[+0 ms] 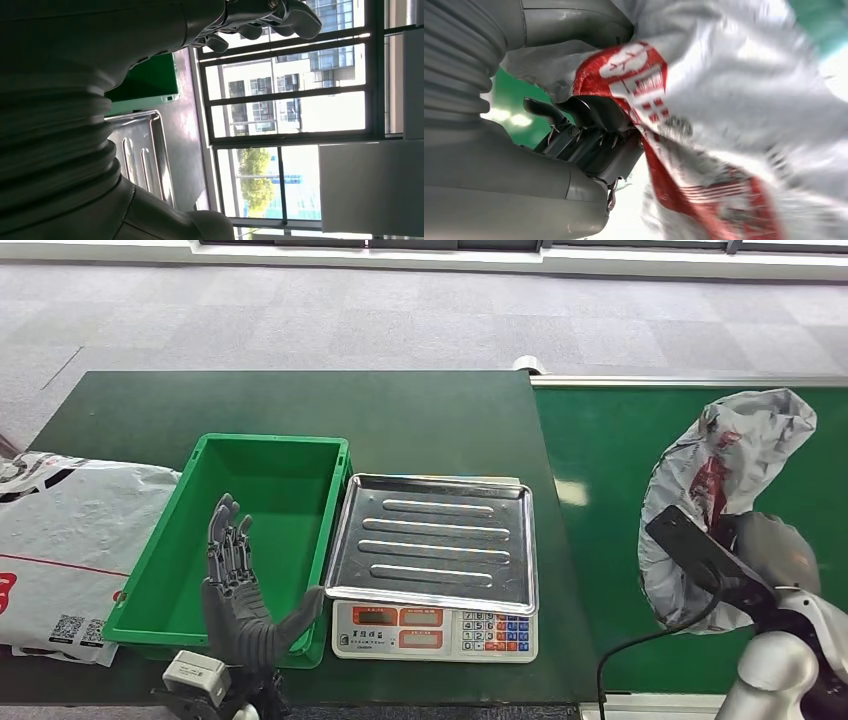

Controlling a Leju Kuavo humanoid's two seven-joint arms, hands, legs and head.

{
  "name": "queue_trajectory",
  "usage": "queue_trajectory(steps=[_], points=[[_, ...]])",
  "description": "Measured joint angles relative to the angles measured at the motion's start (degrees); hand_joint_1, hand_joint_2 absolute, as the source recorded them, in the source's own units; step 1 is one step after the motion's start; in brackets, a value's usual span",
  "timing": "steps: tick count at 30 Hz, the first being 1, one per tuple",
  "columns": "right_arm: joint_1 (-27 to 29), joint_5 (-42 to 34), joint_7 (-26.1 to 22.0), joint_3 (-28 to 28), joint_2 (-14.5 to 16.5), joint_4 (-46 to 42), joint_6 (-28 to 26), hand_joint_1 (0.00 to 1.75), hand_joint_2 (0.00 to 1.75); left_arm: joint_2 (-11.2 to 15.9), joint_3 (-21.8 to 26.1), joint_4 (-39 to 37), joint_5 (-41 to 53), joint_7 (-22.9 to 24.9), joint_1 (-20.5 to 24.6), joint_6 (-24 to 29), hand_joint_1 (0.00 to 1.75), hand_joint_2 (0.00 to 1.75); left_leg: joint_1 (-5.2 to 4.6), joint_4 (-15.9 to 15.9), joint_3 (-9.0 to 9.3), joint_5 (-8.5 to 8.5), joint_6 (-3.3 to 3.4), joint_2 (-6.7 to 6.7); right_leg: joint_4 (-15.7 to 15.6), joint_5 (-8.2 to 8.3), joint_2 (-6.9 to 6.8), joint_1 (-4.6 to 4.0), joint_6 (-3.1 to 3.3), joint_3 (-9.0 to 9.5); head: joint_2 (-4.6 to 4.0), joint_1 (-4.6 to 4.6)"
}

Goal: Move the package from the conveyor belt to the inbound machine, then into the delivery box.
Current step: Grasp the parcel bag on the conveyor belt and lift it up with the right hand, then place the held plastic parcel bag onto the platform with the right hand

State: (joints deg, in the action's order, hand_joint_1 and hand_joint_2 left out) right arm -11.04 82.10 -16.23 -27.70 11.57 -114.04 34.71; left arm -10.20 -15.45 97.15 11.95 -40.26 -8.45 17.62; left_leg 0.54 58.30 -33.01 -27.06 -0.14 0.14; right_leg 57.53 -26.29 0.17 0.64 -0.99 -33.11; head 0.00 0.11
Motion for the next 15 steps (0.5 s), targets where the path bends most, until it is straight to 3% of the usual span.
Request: queue_trajectory(steps=[3, 5, 8, 15], points=[[-0.9, -2.0, -6.2, -0.6, 1.8, 0.6, 0.0, 1.75, 1.75, 0.1, 0.0, 0.0, -0.6, 0.0, 0.1, 0.9, 0.00, 1.75, 0.01, 0.0, -0.01, 0.00, 0.00, 0.16, 0.0, 0.05, 0.13, -0.01, 0.03, -0.04, 0.00, -0.02], [-1.9, -1.3, -7.1, -0.1, 2.4, 2.9, 0.0, 1.75, 1.75, 0.3, -0.2, 0.0, -1.0, 0.0, 0.4, 1.3, 0.00, 1.75, 0.02, 0.0, -0.02, 0.01, 0.00, 0.20, 0.0, 0.08, 0.15, -0.04, 0.06, -0.02, 0.00, -0.03], [-4.1, 1.1, -4.7, 3.7, 2.5, 10.1, 0.0, 1.75, 1.75, 0.6, -0.6, -0.4, -1.5, 0.0, 1.1, 1.5, 0.00, 1.75, 0.03, 0.0, 0.00, 0.04, -0.03, 0.29, 0.0, 0.15, 0.22, -0.04, 0.12, -0.02, 0.00, -0.02], [-11.3, 1.7, 0.0, 19.2, 1.7, 28.2, 0.0, 1.75, 1.75, 0.8, -1.8, -1.9, -2.1, 0.0, 3.1, 0.9, 0.00, 1.75, 0.04, 0.0, 0.04, 0.20, -0.13, 0.45, 0.0, 0.32, 0.37, -0.05, 0.19, -0.16, 0.00, -0.03]])
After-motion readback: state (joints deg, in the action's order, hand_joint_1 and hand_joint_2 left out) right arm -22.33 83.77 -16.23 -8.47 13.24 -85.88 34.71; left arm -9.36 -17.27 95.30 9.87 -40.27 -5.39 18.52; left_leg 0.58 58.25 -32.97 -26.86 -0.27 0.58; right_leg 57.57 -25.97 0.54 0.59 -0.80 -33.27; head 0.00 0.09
